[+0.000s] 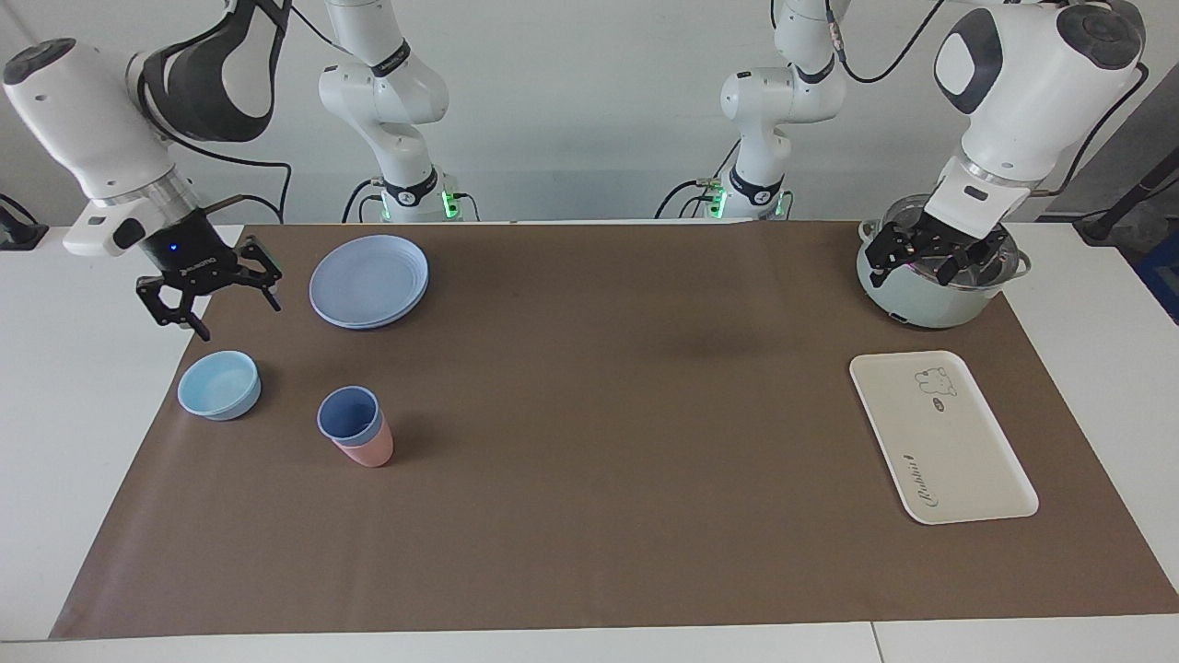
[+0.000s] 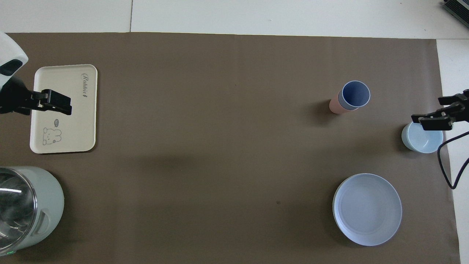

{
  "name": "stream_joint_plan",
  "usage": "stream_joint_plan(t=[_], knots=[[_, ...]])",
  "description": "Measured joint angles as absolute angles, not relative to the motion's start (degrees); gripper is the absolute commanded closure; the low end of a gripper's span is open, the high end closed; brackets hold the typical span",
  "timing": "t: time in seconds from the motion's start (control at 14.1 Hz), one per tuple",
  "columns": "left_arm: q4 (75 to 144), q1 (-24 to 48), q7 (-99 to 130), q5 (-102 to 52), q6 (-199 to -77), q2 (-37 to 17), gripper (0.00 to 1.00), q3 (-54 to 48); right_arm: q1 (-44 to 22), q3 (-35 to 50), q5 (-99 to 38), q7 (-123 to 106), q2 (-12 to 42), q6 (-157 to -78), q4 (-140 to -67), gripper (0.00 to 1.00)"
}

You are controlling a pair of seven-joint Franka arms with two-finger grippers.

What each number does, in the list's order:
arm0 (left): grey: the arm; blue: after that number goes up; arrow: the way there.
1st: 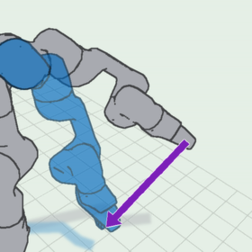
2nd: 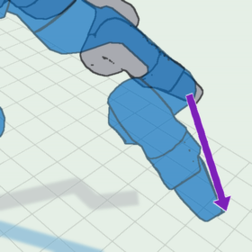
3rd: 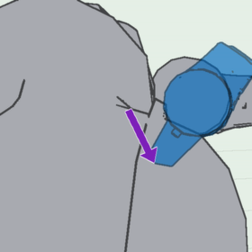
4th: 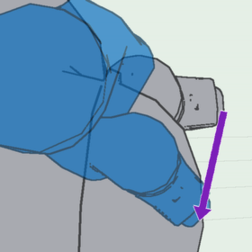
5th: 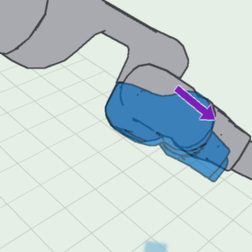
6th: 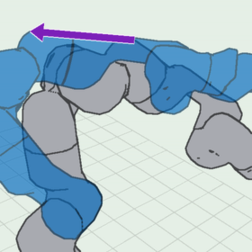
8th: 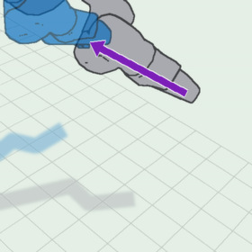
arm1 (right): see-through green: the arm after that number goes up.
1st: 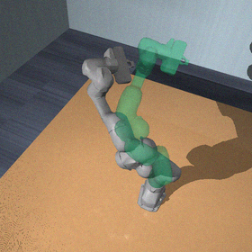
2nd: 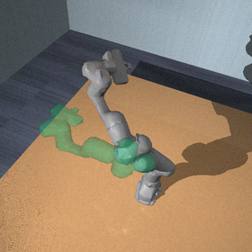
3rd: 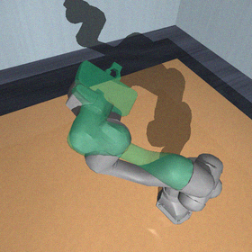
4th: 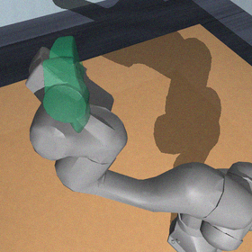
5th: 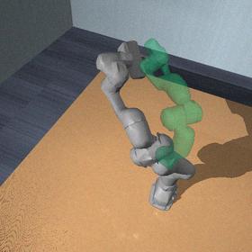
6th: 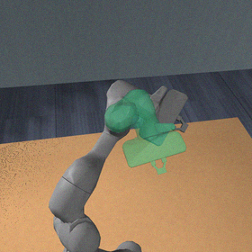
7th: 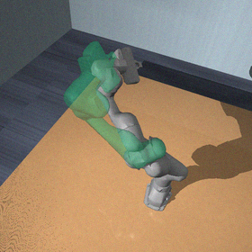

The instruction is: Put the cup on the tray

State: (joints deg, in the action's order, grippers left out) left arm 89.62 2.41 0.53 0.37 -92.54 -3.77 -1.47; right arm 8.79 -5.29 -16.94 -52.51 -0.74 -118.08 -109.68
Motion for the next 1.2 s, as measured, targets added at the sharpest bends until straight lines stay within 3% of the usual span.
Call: stream_joint_plan(t=[0.42,1.2], knots=[[89.6,2.4,0.5,0.4,-92.5,-3.8,0.0,-1.5,11.3,-5.3,-35.5,-77.4,8.0,-125.6,-110.9,0.0],[89.6,2.4,0.5,0.4,-92.5,-3.8,0.0,-1.5,11.9,-5.2,-69.3,-110.9,19.8,-125.3,-114.9,0.0]])
